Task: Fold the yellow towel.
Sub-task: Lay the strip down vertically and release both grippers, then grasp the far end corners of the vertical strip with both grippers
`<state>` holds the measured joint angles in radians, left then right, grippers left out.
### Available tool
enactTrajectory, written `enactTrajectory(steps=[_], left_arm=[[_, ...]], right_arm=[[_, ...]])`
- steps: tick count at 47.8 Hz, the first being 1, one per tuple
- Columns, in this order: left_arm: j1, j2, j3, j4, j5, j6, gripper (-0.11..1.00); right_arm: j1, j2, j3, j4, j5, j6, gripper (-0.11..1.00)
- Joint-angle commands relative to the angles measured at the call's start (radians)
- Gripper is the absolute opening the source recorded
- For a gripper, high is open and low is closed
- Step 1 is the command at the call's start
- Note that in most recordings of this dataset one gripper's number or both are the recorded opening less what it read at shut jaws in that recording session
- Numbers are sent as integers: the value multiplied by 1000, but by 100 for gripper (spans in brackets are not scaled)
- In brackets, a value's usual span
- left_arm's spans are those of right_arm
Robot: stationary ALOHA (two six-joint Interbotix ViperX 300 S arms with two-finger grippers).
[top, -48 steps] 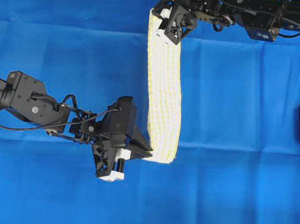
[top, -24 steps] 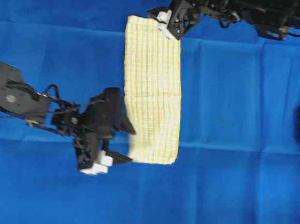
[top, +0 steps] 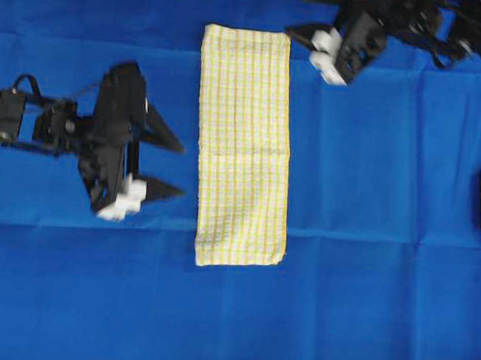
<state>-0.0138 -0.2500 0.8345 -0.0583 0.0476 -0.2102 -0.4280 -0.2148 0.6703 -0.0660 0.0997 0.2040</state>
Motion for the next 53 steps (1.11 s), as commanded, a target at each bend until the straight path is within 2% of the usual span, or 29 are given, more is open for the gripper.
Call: enactTrajectory(steps=[1, 8, 12, 25, 31, 38, 53], left_arm=[[41, -21, -8, 5, -31, 3, 79], [83, -18, -5, 6, -81, 11, 79], [94, -15, 2, 5, -95, 18, 79], [126, -12, 3, 6, -98, 23, 79], [160, -9, 3, 6, -101, 26, 80], [235, 25, 3, 6, -150, 58, 80], [419, 239, -25, 6, -310, 74, 81]], right_arm=[[28, -71, 37, 3, -34, 2, 70], [80, -144, 115, 5, -77, 3, 70], [84, -163, 143, 5, -89, 5, 69], [83, -144, 132, 5, -95, 3, 69], [66, -104, 112, 6, -97, 3, 69], [14, -28, 91, 6, -120, 5, 70], [-69, 193, 49, 61, -230, 5, 73]])
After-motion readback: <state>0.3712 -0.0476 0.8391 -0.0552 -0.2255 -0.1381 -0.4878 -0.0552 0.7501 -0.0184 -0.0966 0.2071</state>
